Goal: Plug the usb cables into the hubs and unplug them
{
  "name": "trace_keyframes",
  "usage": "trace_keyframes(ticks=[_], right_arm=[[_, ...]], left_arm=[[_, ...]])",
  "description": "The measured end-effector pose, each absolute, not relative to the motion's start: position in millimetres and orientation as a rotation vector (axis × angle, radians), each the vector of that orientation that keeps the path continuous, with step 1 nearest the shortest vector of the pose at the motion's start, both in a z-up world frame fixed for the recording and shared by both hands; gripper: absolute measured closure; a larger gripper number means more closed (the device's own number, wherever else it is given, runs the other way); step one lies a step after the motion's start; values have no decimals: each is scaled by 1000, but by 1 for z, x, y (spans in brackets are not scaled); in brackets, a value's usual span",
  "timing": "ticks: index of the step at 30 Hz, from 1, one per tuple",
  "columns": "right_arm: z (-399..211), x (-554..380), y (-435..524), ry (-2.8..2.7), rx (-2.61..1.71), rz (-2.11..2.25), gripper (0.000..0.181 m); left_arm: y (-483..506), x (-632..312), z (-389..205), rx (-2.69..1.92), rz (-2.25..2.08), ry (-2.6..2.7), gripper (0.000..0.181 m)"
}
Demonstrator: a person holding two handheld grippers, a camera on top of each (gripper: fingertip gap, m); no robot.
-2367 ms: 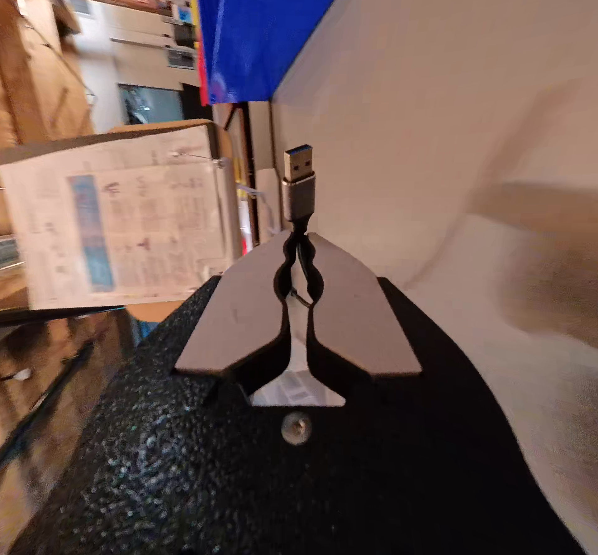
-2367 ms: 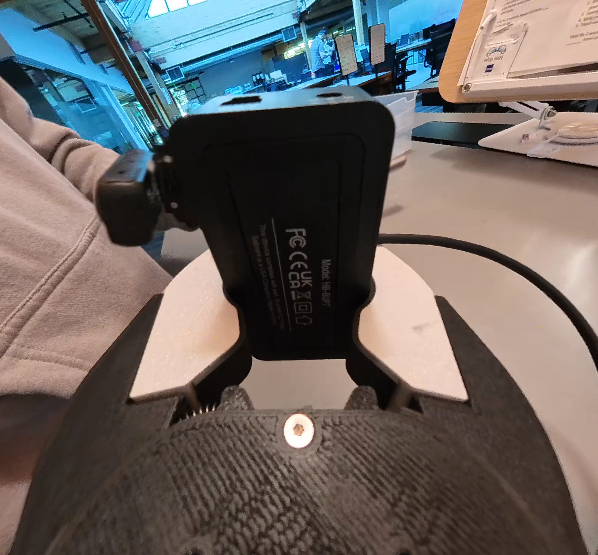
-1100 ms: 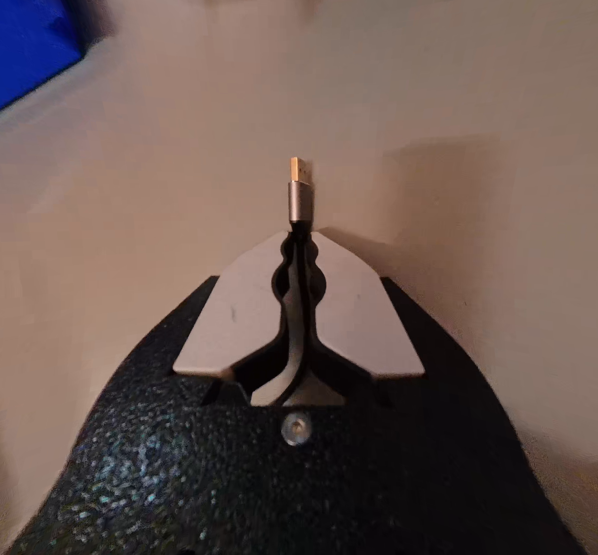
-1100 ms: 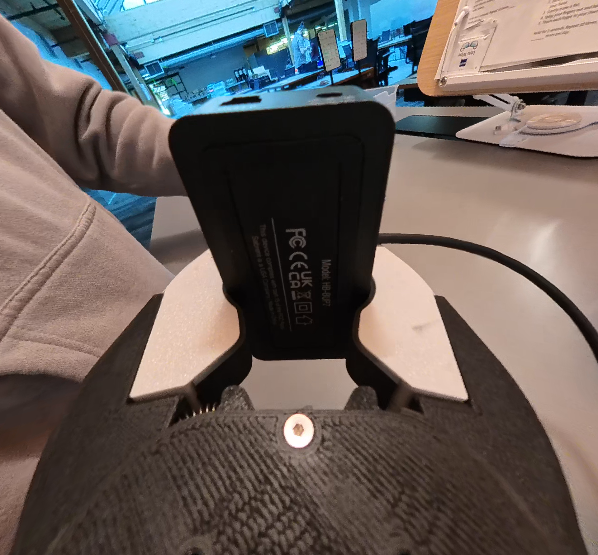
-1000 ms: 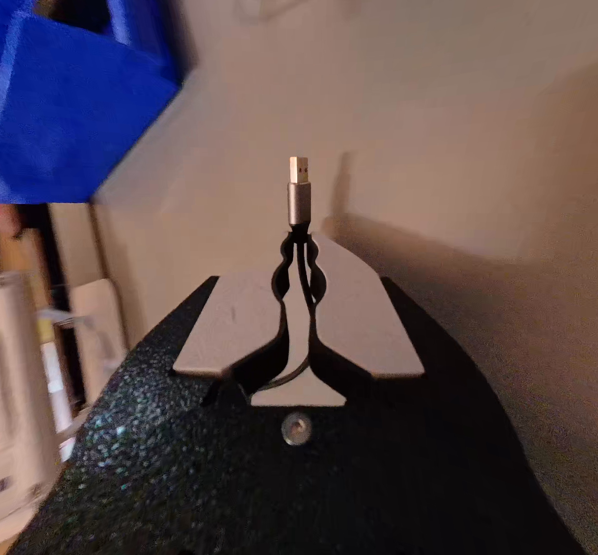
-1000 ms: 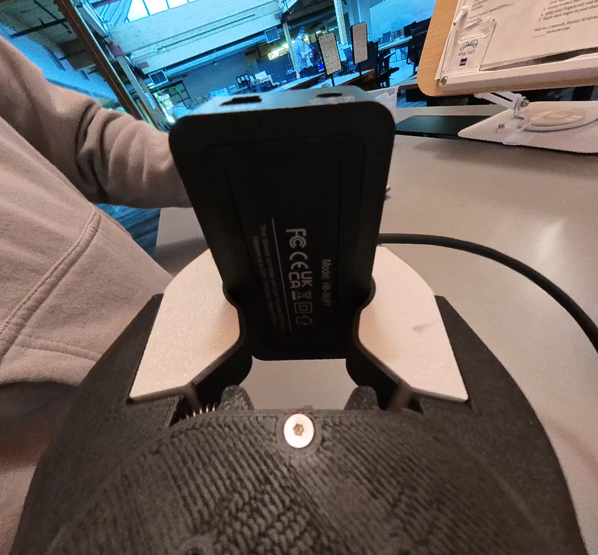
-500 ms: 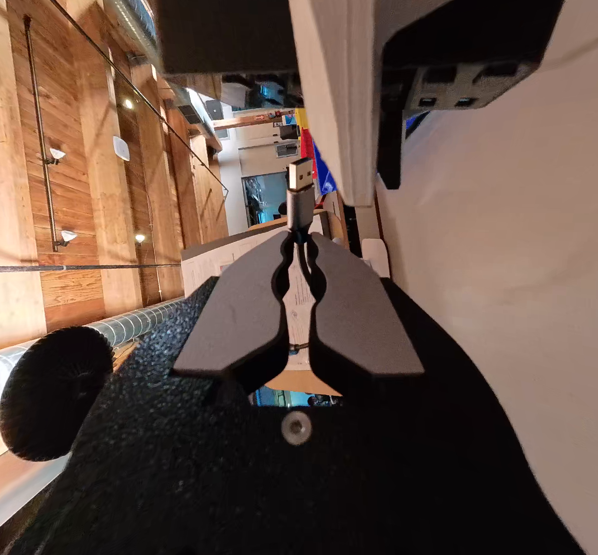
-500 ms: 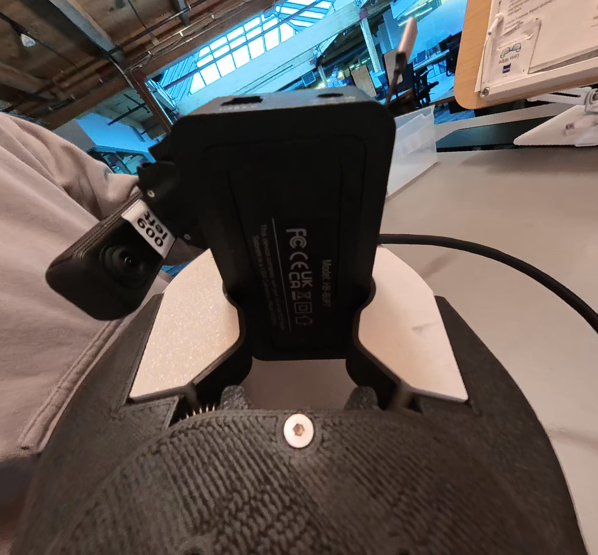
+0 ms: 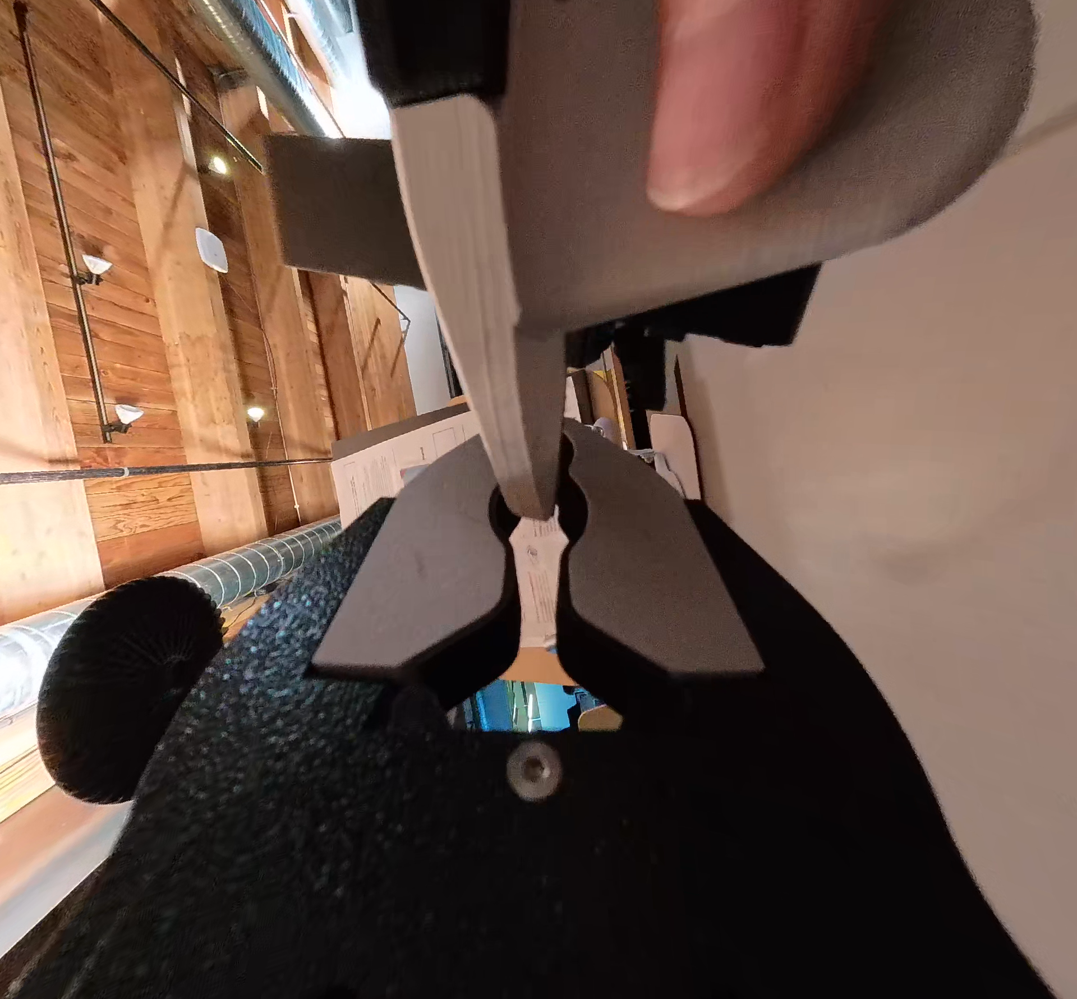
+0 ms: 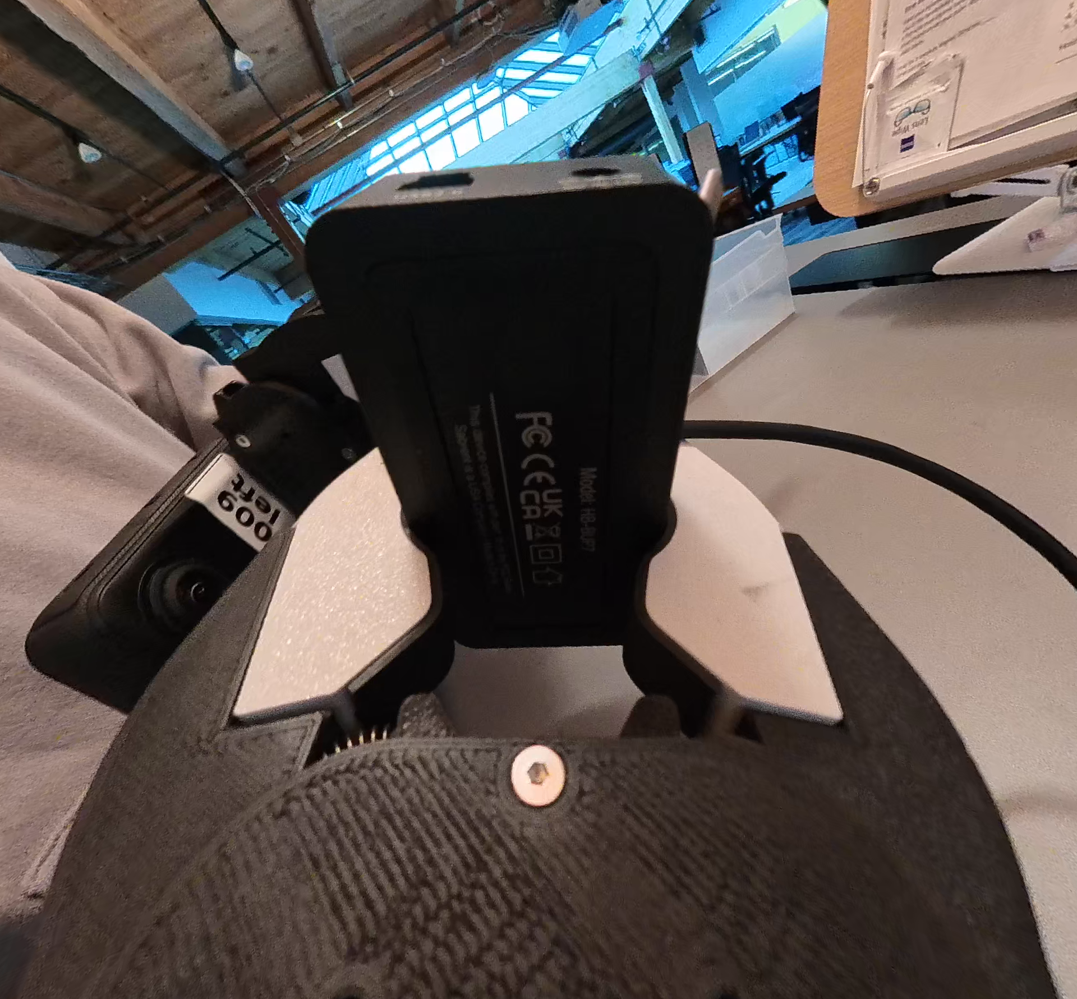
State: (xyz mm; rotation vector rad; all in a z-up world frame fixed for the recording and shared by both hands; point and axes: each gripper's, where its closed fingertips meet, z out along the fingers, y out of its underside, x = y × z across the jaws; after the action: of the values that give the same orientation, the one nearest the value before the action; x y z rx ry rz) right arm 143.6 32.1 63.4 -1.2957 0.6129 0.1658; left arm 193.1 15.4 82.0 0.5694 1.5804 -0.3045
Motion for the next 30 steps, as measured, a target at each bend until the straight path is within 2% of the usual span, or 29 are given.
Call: trace_keyframes(ticks=[18, 30], right_arm=[[61, 143, 27, 615, -1338, 162, 107], [57, 139, 32, 613, -1333, 222, 107]], left_arm=[[18, 182, 84, 761, -250, 1489, 174], [18, 184, 82, 728, -252, 1506, 175]])
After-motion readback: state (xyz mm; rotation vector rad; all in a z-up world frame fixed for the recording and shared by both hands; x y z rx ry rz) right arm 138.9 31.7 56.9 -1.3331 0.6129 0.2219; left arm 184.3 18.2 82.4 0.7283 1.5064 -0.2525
